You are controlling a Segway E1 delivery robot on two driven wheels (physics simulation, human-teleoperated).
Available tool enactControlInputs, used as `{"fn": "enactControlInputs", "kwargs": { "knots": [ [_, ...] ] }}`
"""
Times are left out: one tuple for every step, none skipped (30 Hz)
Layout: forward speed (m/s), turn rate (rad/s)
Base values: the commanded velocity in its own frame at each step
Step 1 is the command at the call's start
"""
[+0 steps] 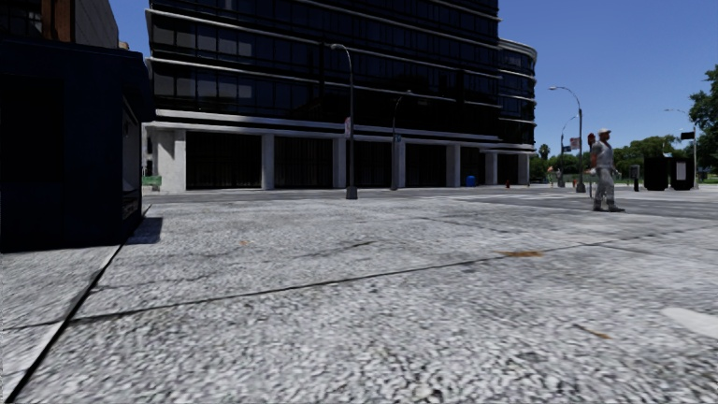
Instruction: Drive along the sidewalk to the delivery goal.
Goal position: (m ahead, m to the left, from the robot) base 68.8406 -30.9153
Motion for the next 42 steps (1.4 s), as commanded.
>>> {"fn": "enactControlInputs", "kwargs": {
  "knots": [
    [2.0,0.0],
    [2.0,0.0],
    [2.0,0.0],
    [2.0,0.0],
    [2.0,0.0],
    [2.0,0.0],
    [2.0,0.0],
    [2.0,0.0],
    [2.0,0.0],
    [2.0,0.0],
    [2.0,0.0],
    [2.0,0.0],
    [2.0,0.0],
    [2.0,0.0],
    [2.0,0.0],
    [2.0,0.0],
    [2.0,0.0],
    [2.0,0.0],
    [2.0,0.0],
    [2.0,0.0],
    [2.0,0.0],
    [2.0,0.0],
    [2.0,0.0],
    [2.0,0.0],
    [2.0,0.0],
    [2.0,0.0],
    [2.0,0.0],
    [2.0,0.0],
    [2.0,0.0],
    [2.0,0.0],
    [2.0,0.0],
    [2.0,0.0],
    [2.0,0.0],
    [2.0,0.0],
    [2.0,0.0],
    [2.0,0.0],
    [2.0,0.0],
    [2.0,0.0],
    [2.0,0.0],
    [2.0,0.0],
    [2.0,0.0],
    [2.0,0.0]
  ]
}}
